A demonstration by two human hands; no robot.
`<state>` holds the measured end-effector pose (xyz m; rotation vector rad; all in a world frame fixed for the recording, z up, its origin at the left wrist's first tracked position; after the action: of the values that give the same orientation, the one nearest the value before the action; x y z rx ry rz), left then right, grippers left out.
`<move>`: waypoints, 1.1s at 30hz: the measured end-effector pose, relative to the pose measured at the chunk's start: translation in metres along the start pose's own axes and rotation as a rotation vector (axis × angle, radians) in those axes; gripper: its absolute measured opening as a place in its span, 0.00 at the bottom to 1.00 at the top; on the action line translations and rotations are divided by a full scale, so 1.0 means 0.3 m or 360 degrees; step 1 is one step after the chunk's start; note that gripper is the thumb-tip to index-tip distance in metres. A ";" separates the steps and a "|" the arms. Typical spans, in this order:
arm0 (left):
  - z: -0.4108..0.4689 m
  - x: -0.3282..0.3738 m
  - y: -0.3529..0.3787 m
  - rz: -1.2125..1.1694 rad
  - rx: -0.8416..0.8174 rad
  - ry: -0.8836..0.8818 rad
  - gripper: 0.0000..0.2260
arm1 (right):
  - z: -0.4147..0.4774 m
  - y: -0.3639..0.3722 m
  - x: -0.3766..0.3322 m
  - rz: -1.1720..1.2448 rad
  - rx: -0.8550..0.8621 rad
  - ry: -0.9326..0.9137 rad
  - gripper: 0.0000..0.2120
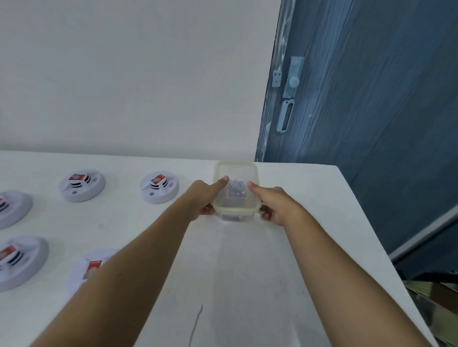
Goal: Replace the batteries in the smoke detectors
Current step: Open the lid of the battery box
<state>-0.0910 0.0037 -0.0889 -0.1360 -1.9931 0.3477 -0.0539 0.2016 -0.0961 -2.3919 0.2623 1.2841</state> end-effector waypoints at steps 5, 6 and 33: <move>0.000 -0.009 0.029 -0.0383 -0.0084 -0.0159 0.25 | -0.004 0.020 -0.001 0.0145 -0.0136 0.0127 0.21; -0.003 -0.012 0.041 -0.0437 -0.0156 -0.0203 0.25 | -0.008 0.027 0.003 0.0181 -0.0177 0.0178 0.16; 0.006 0.029 0.015 -0.0139 -0.0163 -0.0052 0.27 | -0.024 0.040 0.043 0.0169 -0.0321 0.0274 0.10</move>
<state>-0.0966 0.0098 -0.0834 -0.1082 -2.0426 0.1928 -0.0454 0.1880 -0.1063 -2.6983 0.3281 1.2017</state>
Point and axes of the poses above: each hand's wrist, its own z-axis towards the middle knuckle, its own y-axis out of the palm, x = y × z, the point moved 10 cm from there along z, towards the middle knuckle, and after that the axes turned 15 degrees about x, right-handed, at the moved point
